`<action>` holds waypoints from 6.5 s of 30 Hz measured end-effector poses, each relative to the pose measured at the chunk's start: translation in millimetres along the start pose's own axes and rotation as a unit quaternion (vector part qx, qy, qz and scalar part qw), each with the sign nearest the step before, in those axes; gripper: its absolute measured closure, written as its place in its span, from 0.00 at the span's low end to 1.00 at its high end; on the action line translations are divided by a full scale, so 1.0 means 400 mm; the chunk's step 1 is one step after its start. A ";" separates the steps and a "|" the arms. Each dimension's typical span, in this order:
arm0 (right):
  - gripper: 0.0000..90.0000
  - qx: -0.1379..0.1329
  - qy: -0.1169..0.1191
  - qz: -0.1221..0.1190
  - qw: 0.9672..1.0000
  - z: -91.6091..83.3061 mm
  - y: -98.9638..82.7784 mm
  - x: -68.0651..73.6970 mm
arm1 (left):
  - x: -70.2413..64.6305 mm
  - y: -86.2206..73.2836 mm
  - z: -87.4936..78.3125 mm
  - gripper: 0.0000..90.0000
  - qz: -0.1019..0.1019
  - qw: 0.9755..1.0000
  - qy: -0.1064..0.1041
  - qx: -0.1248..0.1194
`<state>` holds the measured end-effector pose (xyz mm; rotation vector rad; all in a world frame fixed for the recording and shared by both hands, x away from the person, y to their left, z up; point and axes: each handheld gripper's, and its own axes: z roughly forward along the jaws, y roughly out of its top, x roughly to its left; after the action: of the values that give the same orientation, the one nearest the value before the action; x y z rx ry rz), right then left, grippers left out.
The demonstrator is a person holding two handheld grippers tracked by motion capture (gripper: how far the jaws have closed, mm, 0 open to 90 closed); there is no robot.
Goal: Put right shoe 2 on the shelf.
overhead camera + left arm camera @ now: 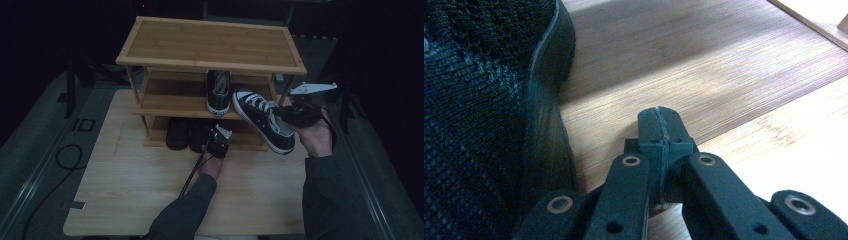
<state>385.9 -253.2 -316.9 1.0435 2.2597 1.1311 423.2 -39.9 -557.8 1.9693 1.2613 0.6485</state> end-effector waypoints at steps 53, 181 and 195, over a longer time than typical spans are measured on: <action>0.78 -0.031 0.009 0.035 0.999 -0.043 0.028 -0.032 | 0.000 0.000 0.000 1.00 0.003 1.000 0.001 0.000; 1.00 -0.005 0.072 -0.015 0.997 0.025 -0.091 0.104 | -0.005 -0.001 -0.001 1.00 0.001 1.000 0.010 -0.003; 1.00 -0.013 0.064 -0.018 0.998 0.053 -0.073 0.114 | -0.003 0.000 0.000 1.00 0.004 1.000 0.003 -0.002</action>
<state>357.5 -218.8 -354.0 0.9403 2.3451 1.2400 422.8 -40.9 -557.9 1.9709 1.2551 0.6611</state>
